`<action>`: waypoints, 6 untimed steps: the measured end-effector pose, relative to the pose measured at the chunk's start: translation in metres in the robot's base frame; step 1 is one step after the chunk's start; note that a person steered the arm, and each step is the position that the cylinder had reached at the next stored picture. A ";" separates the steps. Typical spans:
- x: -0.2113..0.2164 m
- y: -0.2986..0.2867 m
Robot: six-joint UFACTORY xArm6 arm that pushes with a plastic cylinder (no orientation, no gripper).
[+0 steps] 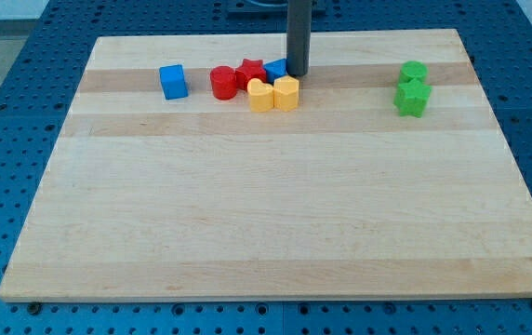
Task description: Push the green star into the yellow heart
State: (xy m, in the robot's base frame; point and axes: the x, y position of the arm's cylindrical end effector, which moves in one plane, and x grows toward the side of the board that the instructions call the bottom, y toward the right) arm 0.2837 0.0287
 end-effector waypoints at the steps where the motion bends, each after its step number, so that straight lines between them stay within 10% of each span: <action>1: 0.000 0.000; 4: -0.033 0.164; 6: 0.034 0.166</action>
State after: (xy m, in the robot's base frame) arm 0.3175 0.1943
